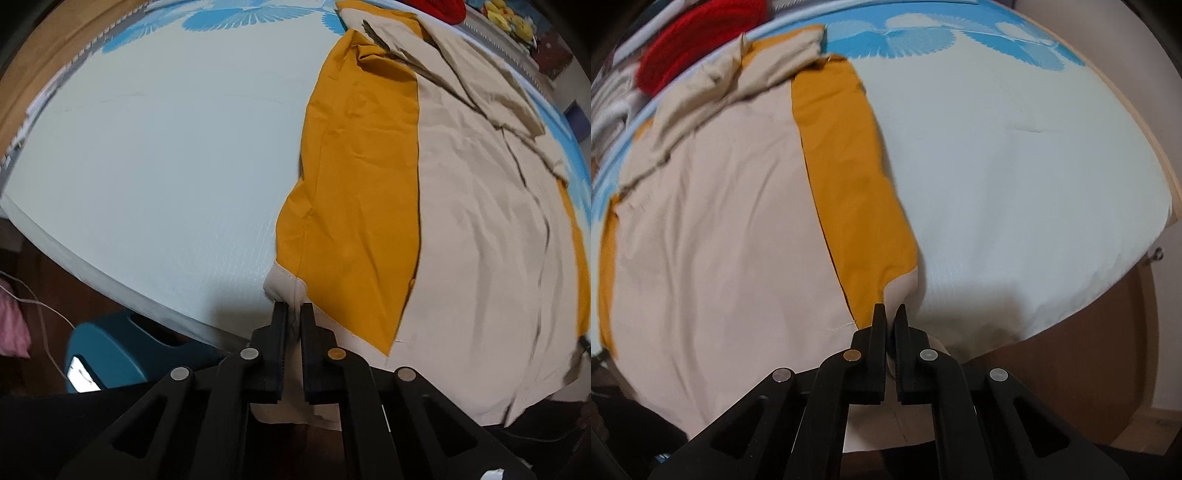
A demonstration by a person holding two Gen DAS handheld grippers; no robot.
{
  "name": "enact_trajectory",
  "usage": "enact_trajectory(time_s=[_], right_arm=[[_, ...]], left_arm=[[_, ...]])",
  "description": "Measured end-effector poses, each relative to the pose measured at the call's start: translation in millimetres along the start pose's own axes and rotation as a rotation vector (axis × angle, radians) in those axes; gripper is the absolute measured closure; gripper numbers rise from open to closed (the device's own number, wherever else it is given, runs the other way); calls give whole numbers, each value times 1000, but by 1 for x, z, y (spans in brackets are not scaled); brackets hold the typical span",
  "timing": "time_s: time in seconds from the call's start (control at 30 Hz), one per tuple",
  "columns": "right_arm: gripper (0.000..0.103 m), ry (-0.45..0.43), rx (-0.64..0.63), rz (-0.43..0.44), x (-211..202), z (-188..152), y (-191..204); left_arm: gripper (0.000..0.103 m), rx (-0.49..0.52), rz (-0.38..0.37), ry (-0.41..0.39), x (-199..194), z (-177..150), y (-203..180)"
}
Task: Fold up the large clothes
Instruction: 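Lift the hem with both tools and fold it over toward the collar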
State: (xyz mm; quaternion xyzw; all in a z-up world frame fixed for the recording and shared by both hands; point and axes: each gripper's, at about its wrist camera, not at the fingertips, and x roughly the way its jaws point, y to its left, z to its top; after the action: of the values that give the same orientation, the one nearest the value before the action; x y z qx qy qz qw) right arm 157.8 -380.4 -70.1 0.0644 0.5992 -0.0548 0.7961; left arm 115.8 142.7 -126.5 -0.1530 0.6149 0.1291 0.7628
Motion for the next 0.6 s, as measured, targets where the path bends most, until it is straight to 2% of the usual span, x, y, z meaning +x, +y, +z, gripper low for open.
enact_trajectory(time_s=[0.07,0.2,0.33,0.6], right_arm=[[97,20,33,23,0,-1,-7],[88,88,32,-13,25,2,-16],[87,93,-21,-47,27,-2,-9],[90,89,-14,-46,28,-1,3]], left_arm=[[90,-25,-6,17,4,1,5],[88,-31,17,42,15,-2,3],[88,9,63,33,17,-5,-8],[88,27,79,29,13,-6,-7]])
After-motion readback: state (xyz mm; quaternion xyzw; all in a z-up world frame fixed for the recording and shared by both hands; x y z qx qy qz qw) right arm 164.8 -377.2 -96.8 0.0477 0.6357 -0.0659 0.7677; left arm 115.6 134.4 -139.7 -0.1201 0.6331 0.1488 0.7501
